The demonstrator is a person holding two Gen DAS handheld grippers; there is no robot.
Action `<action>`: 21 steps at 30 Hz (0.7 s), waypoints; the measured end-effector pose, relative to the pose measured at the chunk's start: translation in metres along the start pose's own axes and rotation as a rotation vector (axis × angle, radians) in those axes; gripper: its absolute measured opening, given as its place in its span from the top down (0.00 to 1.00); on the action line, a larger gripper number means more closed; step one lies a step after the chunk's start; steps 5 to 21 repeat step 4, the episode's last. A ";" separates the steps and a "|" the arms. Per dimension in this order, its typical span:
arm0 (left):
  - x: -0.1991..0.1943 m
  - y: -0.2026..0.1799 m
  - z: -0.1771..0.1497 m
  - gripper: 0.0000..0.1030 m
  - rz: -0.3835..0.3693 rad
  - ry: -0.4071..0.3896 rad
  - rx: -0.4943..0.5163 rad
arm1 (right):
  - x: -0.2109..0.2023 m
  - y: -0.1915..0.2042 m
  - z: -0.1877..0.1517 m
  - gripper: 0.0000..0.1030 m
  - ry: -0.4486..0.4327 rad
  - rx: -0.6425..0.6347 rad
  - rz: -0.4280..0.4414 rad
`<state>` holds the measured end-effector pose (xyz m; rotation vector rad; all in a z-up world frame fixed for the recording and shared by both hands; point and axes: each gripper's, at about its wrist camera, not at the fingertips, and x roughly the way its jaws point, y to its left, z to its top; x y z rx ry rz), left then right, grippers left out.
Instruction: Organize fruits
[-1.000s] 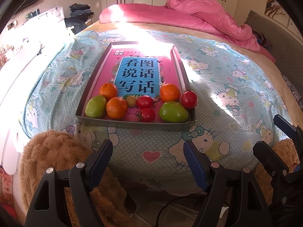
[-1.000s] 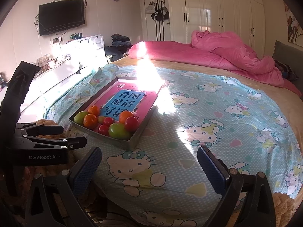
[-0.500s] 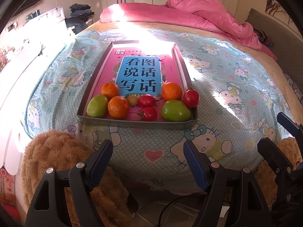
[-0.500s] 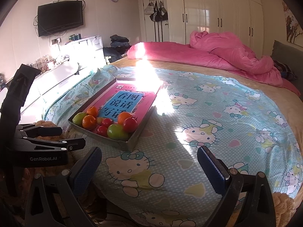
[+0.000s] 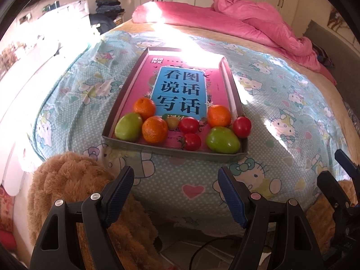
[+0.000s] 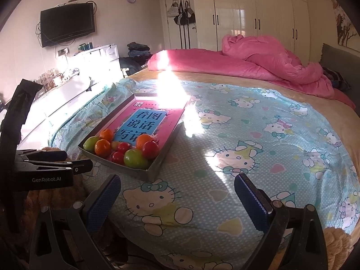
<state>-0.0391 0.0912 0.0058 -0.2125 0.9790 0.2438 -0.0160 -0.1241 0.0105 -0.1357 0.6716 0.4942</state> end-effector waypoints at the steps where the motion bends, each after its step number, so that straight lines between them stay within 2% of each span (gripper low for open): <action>1: 0.001 0.007 0.005 0.24 -0.005 -0.012 -0.022 | 0.001 -0.004 0.001 0.01 -0.005 0.012 -0.004; 4: 0.004 0.032 0.026 0.24 -0.008 -0.060 -0.095 | 0.004 -0.019 0.007 0.01 -0.009 0.048 -0.034; 21: 0.004 0.032 0.026 0.24 -0.008 -0.060 -0.095 | 0.004 -0.019 0.007 0.01 -0.009 0.048 -0.034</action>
